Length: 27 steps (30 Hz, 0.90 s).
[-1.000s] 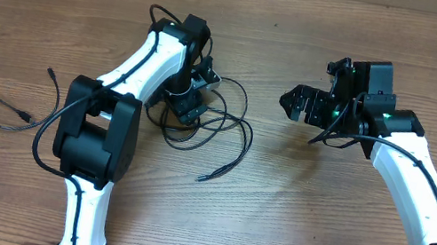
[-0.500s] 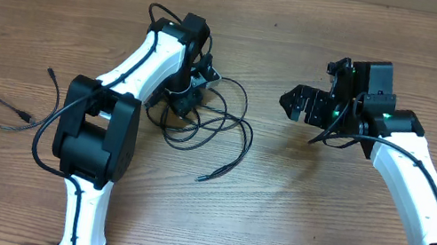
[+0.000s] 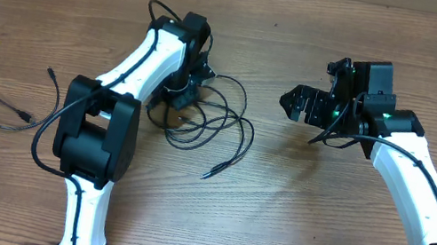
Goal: Untangle cables
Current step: 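Lift the grasped cable high with the left gripper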
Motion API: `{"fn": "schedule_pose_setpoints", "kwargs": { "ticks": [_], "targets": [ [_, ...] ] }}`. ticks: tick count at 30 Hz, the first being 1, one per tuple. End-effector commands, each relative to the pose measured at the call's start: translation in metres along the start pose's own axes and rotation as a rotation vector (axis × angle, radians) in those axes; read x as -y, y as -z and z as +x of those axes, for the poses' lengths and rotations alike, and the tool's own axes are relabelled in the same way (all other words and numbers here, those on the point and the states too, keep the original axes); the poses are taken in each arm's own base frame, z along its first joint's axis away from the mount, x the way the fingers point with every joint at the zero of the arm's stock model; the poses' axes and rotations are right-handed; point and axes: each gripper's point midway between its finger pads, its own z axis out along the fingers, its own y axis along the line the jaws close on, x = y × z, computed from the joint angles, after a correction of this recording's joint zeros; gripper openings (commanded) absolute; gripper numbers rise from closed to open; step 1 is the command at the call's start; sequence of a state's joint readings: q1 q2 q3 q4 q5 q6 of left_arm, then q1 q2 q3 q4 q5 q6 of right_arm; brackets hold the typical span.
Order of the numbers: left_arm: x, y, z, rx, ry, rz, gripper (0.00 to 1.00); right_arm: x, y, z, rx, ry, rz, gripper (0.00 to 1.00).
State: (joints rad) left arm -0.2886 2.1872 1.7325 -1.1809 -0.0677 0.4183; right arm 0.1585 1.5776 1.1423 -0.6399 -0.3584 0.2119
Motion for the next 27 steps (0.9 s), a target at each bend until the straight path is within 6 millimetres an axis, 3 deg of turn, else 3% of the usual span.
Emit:
{"fn": "schedule_pose_setpoints", "kwargs": {
  "ticks": [1, 3, 4, 7, 13, 18, 20, 22, 27],
  "targets": [
    [-0.016, 0.040, -0.020, 0.067, 0.054, -0.067, 0.04, 0.004, -0.002, 0.003, -0.004, -0.001, 0.013, 1.00],
    [-0.021, 0.070, -0.026, 0.104, 0.067, -0.081, 0.04, 0.004, -0.002, 0.002, -0.002, 0.000, 0.012, 1.00],
    [-0.026, 0.105, -0.035, 0.169, 0.098, -0.103, 0.04, 0.004, -0.002, 0.002, 0.000, 0.000, 0.011, 1.00],
    [-0.034, 0.164, -0.044, 0.289, 0.130, -0.147, 0.04, 0.004, -0.002, 0.001, 0.001, 0.000, 0.011, 1.00],
    [-0.040, 0.283, -0.041, 0.594, 0.218, -0.231, 0.04, 0.004, -0.002, 0.002, 0.000, 0.000, 0.012, 1.00],
    [-0.017, 0.371, -0.035, 0.914, 0.184, -0.191, 0.04, 0.004, -0.002, 0.002, 0.000, 0.000, 0.011, 1.00],
    [-0.007, 0.399, -0.028, 1.013, 0.159, -0.174, 0.04, 0.004, -0.002, 0.001, 0.001, 0.001, 0.011, 1.00],
    [-0.003, 0.413, -0.021, 1.058, 0.169, -0.169, 0.04, 0.004, -0.002, 0.001, 0.001, 0.001, 0.011, 1.00],
    [0.002, 0.435, -0.005, 1.118, 0.212, -0.164, 0.04, 0.004, -0.002, 0.001, 0.003, 0.002, 0.010, 1.00]
  ]
}}
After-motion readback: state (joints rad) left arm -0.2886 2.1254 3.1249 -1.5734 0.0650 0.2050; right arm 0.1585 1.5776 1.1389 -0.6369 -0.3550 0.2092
